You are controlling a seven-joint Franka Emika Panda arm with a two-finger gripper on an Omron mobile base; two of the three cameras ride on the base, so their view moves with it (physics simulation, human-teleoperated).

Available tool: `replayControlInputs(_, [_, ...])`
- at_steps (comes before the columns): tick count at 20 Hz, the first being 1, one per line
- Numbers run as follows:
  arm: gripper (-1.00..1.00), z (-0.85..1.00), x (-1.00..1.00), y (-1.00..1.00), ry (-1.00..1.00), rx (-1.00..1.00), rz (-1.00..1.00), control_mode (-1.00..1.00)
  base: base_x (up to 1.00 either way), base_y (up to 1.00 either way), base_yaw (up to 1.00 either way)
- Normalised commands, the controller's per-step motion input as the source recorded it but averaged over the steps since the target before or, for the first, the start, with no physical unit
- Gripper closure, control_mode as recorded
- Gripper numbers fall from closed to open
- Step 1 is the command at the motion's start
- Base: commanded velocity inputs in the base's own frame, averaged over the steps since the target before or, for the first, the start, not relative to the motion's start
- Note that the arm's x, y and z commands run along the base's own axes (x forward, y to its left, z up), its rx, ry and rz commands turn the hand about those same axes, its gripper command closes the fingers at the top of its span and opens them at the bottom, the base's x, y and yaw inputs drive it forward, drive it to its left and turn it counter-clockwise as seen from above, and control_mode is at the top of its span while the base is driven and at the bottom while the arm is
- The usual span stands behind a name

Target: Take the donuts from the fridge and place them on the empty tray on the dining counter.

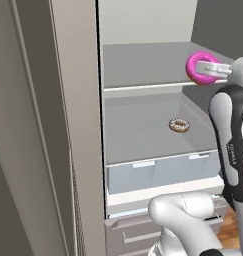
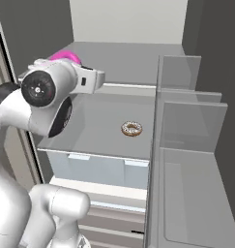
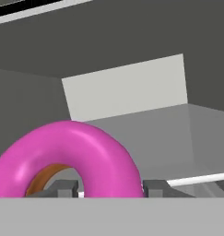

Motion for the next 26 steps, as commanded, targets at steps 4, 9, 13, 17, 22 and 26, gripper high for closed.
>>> replayControlInputs(4, [1.0, -0.09, -1.0, 0.01, -0.03, -0.03, -0.08, -1.0, 0.0, 0.0, 0.0])
replayControlInputs(9, [1.0, -0.05, -1.0, 0.0, 0.0, 0.01, -0.04, -1.0, 0.0, 0.0, 0.0])
replayControlInputs(13, [1.0, -0.09, -0.61, 0.0, 0.04, 0.0, 0.0, -1.0, 0.0, 0.0, 0.0])
replayControlInputs(17, [1.0, 0.0, -0.58, 0.01, 0.0, 0.0, 0.0, 1.0, -0.25, 0.01, 0.0])
replayControlInputs(22, [1.0, 0.0, 0.0, 0.0, 0.0, 0.0, 0.0, 1.0, -1.0, 0.0, 0.0])
replayControlInputs(26, [1.0, 0.0, 0.0, 0.0, 0.0, 0.0, 0.0, 1.0, -1.0, -0.01, 0.0])
